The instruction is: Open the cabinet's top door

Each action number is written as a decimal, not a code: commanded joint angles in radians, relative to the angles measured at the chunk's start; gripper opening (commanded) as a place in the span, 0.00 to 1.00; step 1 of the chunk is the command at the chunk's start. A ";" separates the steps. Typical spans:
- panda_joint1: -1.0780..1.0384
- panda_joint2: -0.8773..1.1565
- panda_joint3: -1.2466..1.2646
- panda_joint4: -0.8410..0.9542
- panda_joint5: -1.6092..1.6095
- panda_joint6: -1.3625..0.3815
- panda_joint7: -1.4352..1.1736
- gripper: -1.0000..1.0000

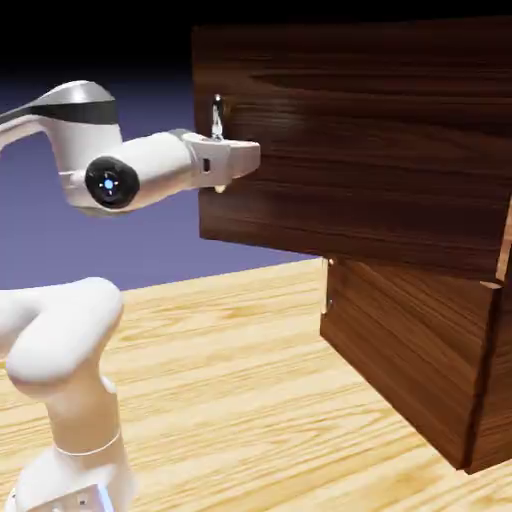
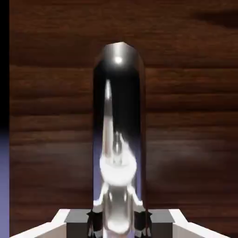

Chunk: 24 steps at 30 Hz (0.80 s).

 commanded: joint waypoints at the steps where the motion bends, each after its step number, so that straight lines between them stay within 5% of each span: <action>1: 0.000 0.007 -0.036 0.002 -0.032 -0.021 -0.006 0.00; 13: 0.055 0.192 -0.471 0.127 -0.412 -0.305 -0.100 0.00; 24: 0.322 0.461 -0.869 0.450 -0.701 -0.612 -0.191 0.00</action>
